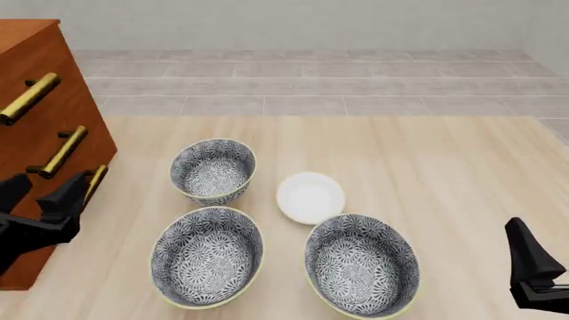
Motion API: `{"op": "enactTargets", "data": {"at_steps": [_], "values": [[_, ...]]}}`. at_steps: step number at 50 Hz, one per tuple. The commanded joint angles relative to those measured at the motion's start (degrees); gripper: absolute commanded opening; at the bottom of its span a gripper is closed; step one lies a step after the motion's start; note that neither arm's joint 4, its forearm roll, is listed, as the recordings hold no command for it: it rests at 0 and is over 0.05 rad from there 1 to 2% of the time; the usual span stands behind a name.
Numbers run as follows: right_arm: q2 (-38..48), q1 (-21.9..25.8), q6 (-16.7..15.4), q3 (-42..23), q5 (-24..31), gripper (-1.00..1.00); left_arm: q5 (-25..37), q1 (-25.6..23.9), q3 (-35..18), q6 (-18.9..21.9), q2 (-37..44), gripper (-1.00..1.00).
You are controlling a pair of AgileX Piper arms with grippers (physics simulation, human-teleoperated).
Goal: Stack the bowl at the front on the bowl in the middle.
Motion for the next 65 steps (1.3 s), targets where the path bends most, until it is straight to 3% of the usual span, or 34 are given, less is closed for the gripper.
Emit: {"op": "enactTargets", "data": {"at_steps": [1, 7, 26, 43, 65], "values": [[0.66, -0.01, 0.35, 0.01, -0.33, 1.0, 2.63, -2.94, -8.69, 1.83, 14.48, 1.0], [0.72, 0.01, 0.69, 0.02, -0.37, 1.0, 6.63, -4.1, -12.97, 2.98, 18.19, 1.0], [1.73, 0.34, 0.84, 0.04, -0.92, 1.0, 17.7, -8.38, -21.57, -0.04, 24.74, 1.0], [2.46, 0.68, 1.19, 0.05, -1.31, 1.0, 18.79, -9.04, -23.73, -3.31, 29.38, 1.0], [2.61, 0.78, 1.24, 0.06, -1.4, 1.0, 16.95, -9.41, -28.34, -11.0, 37.0, 1.0]]}}
